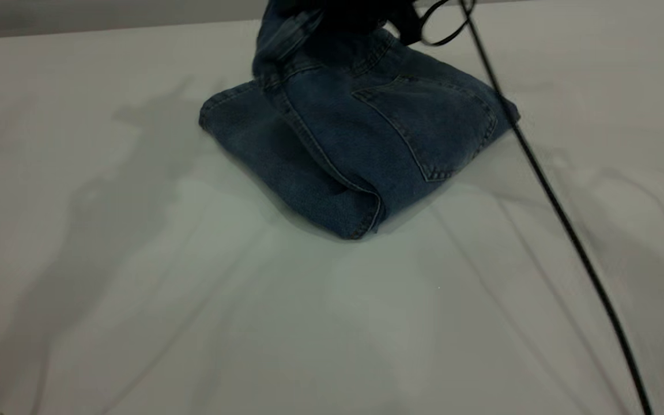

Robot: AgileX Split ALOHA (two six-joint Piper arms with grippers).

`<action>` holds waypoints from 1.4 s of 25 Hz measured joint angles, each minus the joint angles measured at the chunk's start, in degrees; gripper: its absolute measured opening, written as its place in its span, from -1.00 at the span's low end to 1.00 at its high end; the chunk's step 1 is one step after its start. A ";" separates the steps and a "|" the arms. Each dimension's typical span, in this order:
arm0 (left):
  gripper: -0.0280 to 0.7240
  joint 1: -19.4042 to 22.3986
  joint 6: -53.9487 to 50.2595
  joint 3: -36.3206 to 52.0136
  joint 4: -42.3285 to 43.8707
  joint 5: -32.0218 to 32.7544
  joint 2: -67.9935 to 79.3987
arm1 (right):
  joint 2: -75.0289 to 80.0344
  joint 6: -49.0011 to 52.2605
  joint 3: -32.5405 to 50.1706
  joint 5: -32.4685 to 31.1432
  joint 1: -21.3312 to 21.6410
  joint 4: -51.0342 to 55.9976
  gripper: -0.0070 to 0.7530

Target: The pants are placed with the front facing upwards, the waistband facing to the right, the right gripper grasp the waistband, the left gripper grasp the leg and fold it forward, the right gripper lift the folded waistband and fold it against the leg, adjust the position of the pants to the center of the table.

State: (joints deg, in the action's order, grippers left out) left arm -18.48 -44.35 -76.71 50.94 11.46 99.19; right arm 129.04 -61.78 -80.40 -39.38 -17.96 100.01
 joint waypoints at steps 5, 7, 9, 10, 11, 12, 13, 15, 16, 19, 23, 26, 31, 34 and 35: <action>0.00 0.00 0.41 0.00 0.00 3.27 0.00 | 5.27 0.81 -6.55 -0.23 -0.86 -0.02 -0.77; 0.00 0.00 0.41 0.00 0.00 3.06 0.05 | 6.45 1.97 -7.54 -0.23 -0.93 -0.08 -0.73; 0.00 0.00 0.41 0.00 0.00 2.75 0.05 | 6.61 2.11 -7.53 -0.17 -0.93 -0.02 -0.63; 0.00 0.00 0.41 0.00 0.00 2.57 0.05 | 6.61 2.11 -7.53 -0.22 -0.93 -0.02 -0.56; 0.00 -0.06 0.41 0.00 0.00 2.31 0.05 | 6.61 2.05 -7.53 -0.66 -0.93 -0.02 -0.45; 0.00 -0.12 0.41 0.00 0.00 1.86 0.05 | 6.56 1.78 -7.53 -1.29 -0.93 0.02 -0.32; 0.00 -0.17 0.41 0.00 0.00 1.59 0.05 | 6.56 1.18 -7.53 -1.81 -0.93 0.02 -0.17; 0.00 -0.17 0.41 0.00 0.00 1.45 0.05 | 6.56 -0.11 -7.53 -4.02 -0.93 -0.03 0.10; 0.00 -0.17 0.41 0.00 0.00 1.45 0.05 | 6.56 -0.72 -7.53 -5.38 -0.93 -0.03 0.23; 0.00 -0.17 0.36 0.00 0.00 1.45 0.05 | 6.49 -0.93 -7.53 -10.00 -0.93 -0.03 0.53; 0.00 -0.17 0.36 0.00 0.05 1.16 0.05 | 6.06 1.09 -7.53 -16.14 -0.93 -0.18 0.59; 0.00 -0.17 0.36 0.00 0.05 0.40 0.05 | 4.99 5.00 -7.48 -16.62 -0.93 -0.45 0.53; 0.00 -0.17 0.48 0.00 0.11 0.40 -0.02 | 2.42 11.40 -7.48 -12.81 -0.93 -6.91 0.50; 0.00 -0.17 0.50 0.00 0.40 0.20 -1.12 | -0.05 16.45 -7.48 -11.09 -1.56 -13.60 0.50; 0.00 -0.17 0.54 0.00 0.87 0.13 -1.60 | -0.91 18.25 -7.53 -10.49 -1.74 -17.02 0.50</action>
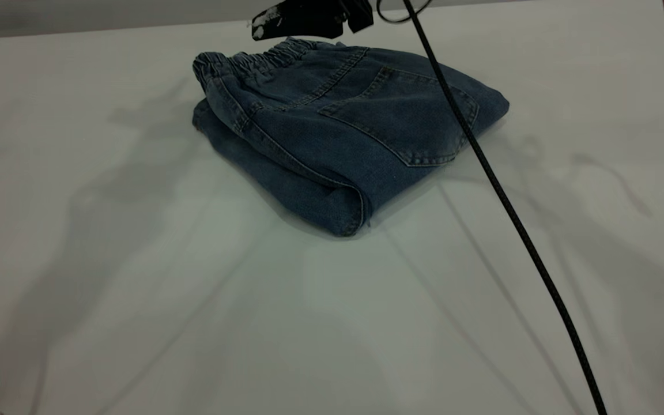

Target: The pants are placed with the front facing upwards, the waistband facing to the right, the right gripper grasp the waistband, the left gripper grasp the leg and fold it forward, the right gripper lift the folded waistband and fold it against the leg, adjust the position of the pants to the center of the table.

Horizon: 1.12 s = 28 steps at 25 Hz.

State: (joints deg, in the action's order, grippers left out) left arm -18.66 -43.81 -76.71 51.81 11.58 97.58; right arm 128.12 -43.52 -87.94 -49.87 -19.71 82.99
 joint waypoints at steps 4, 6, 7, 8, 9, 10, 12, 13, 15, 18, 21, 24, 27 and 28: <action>0.00 0.00 0.07 0.00 2.51 0.52 -2.26 | -1.25 11.03 0.00 3.05 -0.73 -13.49 0.49; 0.00 0.00 0.07 0.00 2.62 0.67 -3.22 | -1.15 16.85 0.00 4.23 -1.07 -19.91 0.49; 0.00 0.00 0.07 0.00 2.62 0.76 -3.69 | -1.15 19.69 0.00 4.98 -1.46 -23.06 0.49; 0.00 0.00 0.07 0.00 2.62 0.76 -4.10 | -1.15 22.00 -0.31 5.43 -1.58 -26.03 0.49; 0.00 0.00 0.07 0.00 2.62 0.93 -4.61 | -1.15 24.75 -0.79 5.19 -1.88 -28.49 0.49; 0.00 0.00 0.07 0.00 2.62 0.98 -5.12 | -1.15 27.53 -1.45 4.89 -2.42 -31.77 0.48; 0.00 0.00 0.07 0.00 2.62 0.98 -5.90 | -1.23 32.03 -3.10 2.84 -3.74 -37.38 0.47; 0.00 0.00 0.07 0.00 2.62 0.98 -6.26 | -1.27 34.53 -4.15 2.08 -4.58 -40.69 0.45; 0.00 0.00 0.07 0.00 2.56 1.33 -6.68 | -1.27 39.47 -5.94 2.93 -5.94 -47.71 0.42; 0.00 0.00 0.07 0.00 2.56 1.40 -6.79 | -1.22 47.93 -6.74 7.11 -6.28 -57.78 0.39; 0.00 0.00 0.07 0.00 2.56 1.40 -6.84 | -0.50 56.05 -6.74 10.54 -5.96 -65.06 0.39; 0.00 0.00 0.07 0.00 2.56 1.34 -6.84 | -0.14 60.65 -6.74 13.11 -6.03 -67.83 0.39; 0.00 0.00 0.07 0.00 2.56 1.34 -6.84 | -0.14 64.19 -6.74 12.95 -6.03 -67.34 0.39; 0.00 0.00 0.07 0.00 2.56 1.34 -6.84 | -0.14 64.85 -6.74 12.47 -6.03 -65.96 0.39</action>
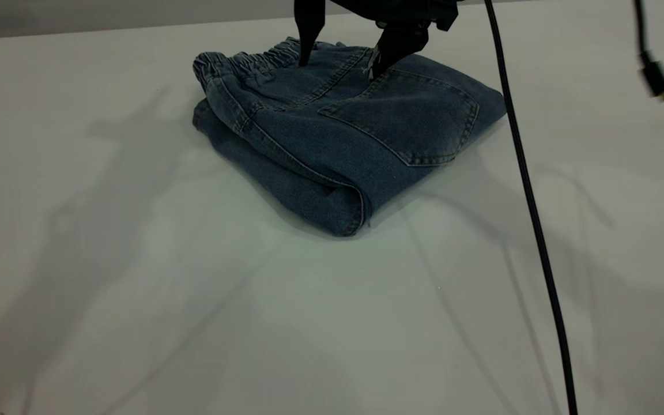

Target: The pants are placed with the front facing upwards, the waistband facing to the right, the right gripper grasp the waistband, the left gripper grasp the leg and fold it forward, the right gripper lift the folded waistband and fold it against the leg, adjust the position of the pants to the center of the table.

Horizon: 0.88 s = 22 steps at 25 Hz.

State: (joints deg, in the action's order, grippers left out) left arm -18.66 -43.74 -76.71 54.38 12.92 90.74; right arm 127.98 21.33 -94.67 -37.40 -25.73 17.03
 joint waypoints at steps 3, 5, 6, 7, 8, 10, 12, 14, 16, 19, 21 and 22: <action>0.00 0.00 0.00 0.00 0.00 0.06 0.00 | 0.00 -0.88 0.00 -2.22 0.00 6.04 0.39; 0.00 0.00 0.00 0.00 0.00 0.06 -0.07 | 0.00 -3.46 0.00 -4.05 0.19 9.25 0.39; 0.00 0.00 0.00 0.00 0.00 0.06 -0.12 | -0.05 -4.93 0.00 -5.25 0.45 10.06 0.38; 0.00 0.00 0.00 0.00 0.00 0.06 -0.12 | -0.12 -6.65 0.00 -6.41 0.59 10.30 0.38; 0.00 0.00 -0.05 0.00 -0.05 0.06 -0.12 | -0.35 -8.45 0.00 -7.32 0.71 10.05 0.38; 0.00 0.00 -0.05 0.00 -0.10 0.06 -0.12 | -1.14 -12.82 0.00 -11.23 0.71 8.95 0.38; 0.00 0.00 -0.05 0.00 -0.10 0.06 -0.12 | -2.76 -15.36 0.00 -14.86 0.71 5.61 0.38; 0.00 0.00 -0.05 0.00 -0.10 0.06 -0.12 | -4.68 -16.10 0.00 -17.71 0.65 1.13 0.38; 0.00 0.00 -0.05 0.00 -0.10 0.06 -0.12 | -6.63 -15.38 0.00 -19.70 0.60 -2.07 0.38; 0.00 0.00 -0.05 0.00 -0.10 0.18 -0.12 | -6.53 -11.81 0.00 -19.15 0.60 -3.46 0.38; 0.00 0.00 -0.10 0.00 -0.10 0.39 -0.12 | -4.52 -9.06 0.00 -16.26 0.60 -2.69 0.38; 0.00 0.00 -0.10 0.00 -0.10 0.39 -0.12 | -3.34 -8.11 0.00 -14.58 0.60 -1.36 0.38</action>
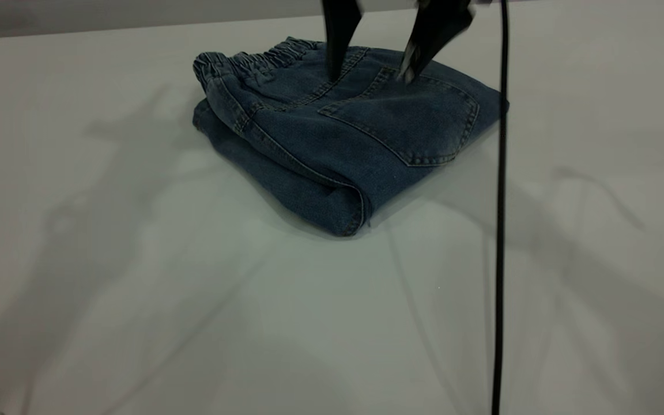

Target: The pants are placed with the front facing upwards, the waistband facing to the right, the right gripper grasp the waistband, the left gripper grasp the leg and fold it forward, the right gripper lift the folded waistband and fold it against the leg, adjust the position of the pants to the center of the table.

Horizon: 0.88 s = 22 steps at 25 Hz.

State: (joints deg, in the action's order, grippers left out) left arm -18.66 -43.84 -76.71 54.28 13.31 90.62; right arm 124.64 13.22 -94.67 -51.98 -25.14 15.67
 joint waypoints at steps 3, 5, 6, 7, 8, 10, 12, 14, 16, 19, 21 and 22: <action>0.00 0.00 0.05 0.00 0.00 0.00 0.00 | 3.08 3.62 -0.05 5.57 0.00 4.78 0.38; 0.00 0.00 0.05 0.00 0.00 0.00 0.00 | 4.98 5.40 -0.40 7.84 -0.06 5.84 0.38; 0.00 0.00 0.05 0.00 0.00 0.00 0.00 | 5.88 6.30 -1.04 8.97 -0.06 5.90 0.38; 0.00 0.00 0.05 0.00 0.00 0.00 0.00 | 6.65 7.10 -2.00 9.70 -0.06 5.83 0.38; 0.00 0.00 0.05 0.00 0.00 0.00 0.00 | 7.41 7.73 -3.04 10.04 -0.06 5.69 0.37; 0.00 0.00 0.05 0.00 0.00 0.05 0.00 | 9.03 9.27 -6.03 9.12 -0.01 5.44 0.35; 0.00 0.00 0.05 0.00 0.00 0.05 0.00 | 10.86 10.62 -9.28 7.19 -0.01 4.77 0.34; 0.00 0.00 0.05 0.00 0.00 0.43 0.00 | 13.04 12.60 -13.17 5.80 -0.01 4.10 0.33; 0.00 0.00 0.05 0.00 0.00 0.49 0.00 | 15.25 14.60 -16.66 3.13 -0.01 3.01 0.33; 0.00 0.00 0.05 0.00 0.00 0.49 0.00 | 18.69 14.74 -21.97 -0.52 -0.07 2.77 0.33; 0.00 0.00 0.05 0.00 0.00 0.49 0.00 | 19.98 13.52 -25.37 -2.36 -0.63 0.78 0.33; 0.00 0.00 0.05 0.00 0.00 0.49 0.00 | 20.32 13.52 -26.58 -3.05 -0.72 0.04 0.33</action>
State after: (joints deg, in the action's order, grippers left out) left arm -18.66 -43.79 -76.71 54.28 13.80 90.62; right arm 144.97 26.74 -121.25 -55.03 -25.86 15.70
